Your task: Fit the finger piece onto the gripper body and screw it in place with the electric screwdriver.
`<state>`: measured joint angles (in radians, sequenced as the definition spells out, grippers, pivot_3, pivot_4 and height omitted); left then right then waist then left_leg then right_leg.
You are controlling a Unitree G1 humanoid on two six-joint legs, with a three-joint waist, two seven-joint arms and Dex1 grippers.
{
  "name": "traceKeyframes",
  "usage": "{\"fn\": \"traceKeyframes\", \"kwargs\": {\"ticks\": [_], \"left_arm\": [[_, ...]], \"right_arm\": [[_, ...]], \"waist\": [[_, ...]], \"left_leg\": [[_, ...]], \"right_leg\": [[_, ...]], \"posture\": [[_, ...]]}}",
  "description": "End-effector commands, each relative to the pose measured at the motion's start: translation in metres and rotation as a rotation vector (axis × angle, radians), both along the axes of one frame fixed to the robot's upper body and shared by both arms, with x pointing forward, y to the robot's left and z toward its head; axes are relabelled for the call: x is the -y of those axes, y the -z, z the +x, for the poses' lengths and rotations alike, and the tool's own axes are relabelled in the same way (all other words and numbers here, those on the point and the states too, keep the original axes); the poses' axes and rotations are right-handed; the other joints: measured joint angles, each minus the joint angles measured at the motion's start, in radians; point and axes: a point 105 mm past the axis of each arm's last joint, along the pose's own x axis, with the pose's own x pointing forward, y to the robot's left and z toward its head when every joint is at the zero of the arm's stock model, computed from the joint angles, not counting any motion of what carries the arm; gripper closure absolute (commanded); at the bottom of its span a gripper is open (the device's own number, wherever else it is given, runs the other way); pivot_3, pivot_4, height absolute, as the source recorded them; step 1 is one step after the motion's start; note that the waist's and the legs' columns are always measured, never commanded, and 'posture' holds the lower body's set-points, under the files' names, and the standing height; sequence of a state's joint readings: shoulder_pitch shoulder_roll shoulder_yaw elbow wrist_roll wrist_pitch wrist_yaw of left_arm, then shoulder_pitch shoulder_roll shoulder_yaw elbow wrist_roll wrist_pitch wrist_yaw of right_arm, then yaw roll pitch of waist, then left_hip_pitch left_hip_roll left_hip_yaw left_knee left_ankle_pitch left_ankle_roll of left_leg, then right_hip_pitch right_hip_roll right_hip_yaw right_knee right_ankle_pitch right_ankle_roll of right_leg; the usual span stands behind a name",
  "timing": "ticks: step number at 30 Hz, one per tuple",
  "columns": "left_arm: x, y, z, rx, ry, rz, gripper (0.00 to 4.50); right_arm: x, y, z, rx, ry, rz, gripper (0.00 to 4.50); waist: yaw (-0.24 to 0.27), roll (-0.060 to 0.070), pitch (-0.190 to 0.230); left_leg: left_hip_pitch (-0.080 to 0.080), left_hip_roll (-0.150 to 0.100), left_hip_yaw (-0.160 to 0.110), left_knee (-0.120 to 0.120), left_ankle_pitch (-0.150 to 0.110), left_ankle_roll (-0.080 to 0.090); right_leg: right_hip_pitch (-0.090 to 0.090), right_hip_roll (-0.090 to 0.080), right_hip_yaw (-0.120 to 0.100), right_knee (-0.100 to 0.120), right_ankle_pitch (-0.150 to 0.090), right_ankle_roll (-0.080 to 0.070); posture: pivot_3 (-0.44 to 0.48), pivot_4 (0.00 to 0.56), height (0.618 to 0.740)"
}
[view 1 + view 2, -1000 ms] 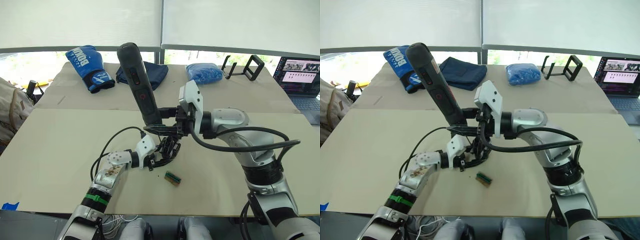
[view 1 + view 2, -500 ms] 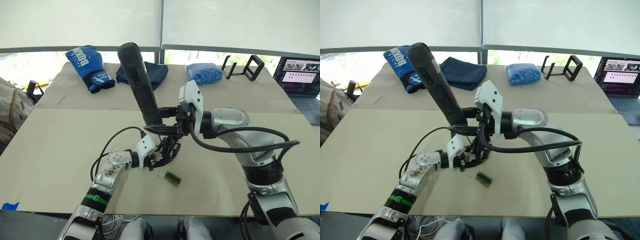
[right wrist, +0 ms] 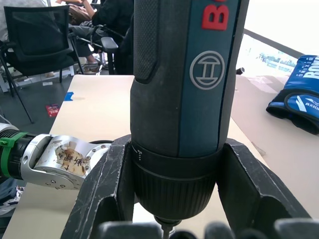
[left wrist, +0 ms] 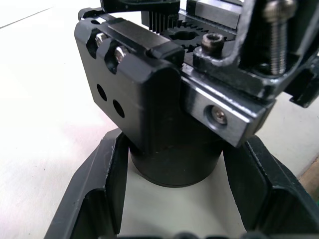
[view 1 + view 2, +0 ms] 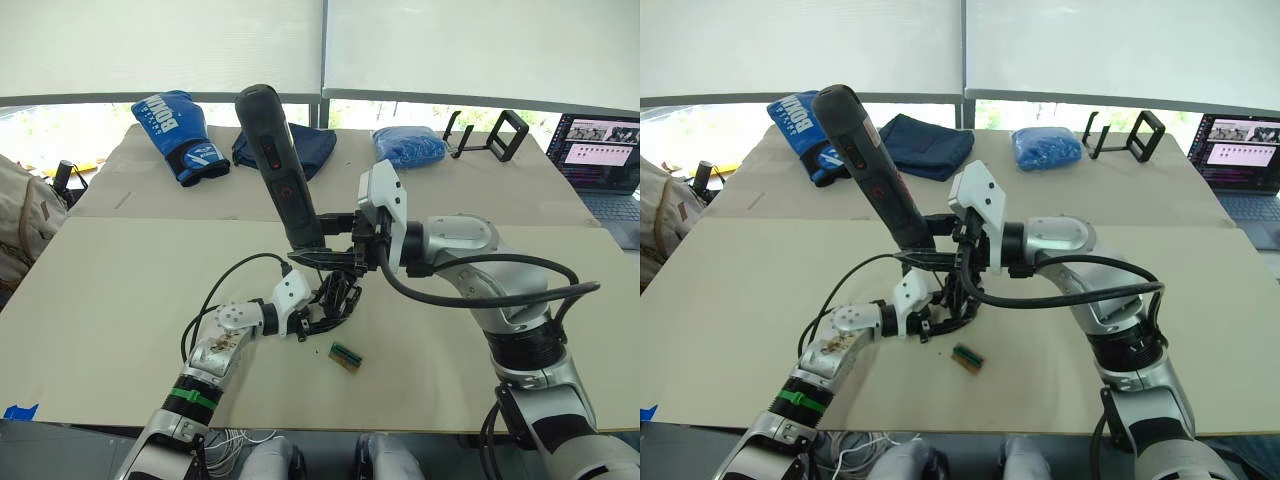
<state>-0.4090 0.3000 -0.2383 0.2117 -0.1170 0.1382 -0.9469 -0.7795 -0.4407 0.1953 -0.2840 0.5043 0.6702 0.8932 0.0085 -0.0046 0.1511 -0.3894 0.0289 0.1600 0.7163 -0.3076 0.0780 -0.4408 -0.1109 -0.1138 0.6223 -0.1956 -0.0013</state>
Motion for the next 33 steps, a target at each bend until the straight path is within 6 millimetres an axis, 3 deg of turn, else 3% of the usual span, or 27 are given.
{"fn": "traceKeyframes", "kwargs": {"ticks": [1, 33], "left_arm": [[0.005, 0.0247, -0.0125, -0.094, 0.039, 0.05, 2.22], [0.0051, 0.0253, -0.0127, -0.099, 0.037, 0.047, 2.22]], "right_arm": [[0.0027, -0.0182, -0.006, 0.078, -0.014, 0.037, 2.56], [0.003, -0.0139, -0.0111, 0.11, -0.037, 0.022, 2.56]], "waist": [[0.0, 0.0, 0.0], [0.0, 0.0, 0.0]], "left_leg": [[0.0, 0.0, 0.0, 0.0, 0.0, 0.0], [0.0, 0.0, 0.0, 0.0, 0.0, 0.0]], "right_leg": [[0.0, 0.0, 0.0, 0.0, 0.0, 0.0], [0.0, 0.0, 0.0, 0.0, 0.0, 0.0]], "posture": [[0.0, 0.15, 0.74], [0.0, 0.15, 0.74]]}}
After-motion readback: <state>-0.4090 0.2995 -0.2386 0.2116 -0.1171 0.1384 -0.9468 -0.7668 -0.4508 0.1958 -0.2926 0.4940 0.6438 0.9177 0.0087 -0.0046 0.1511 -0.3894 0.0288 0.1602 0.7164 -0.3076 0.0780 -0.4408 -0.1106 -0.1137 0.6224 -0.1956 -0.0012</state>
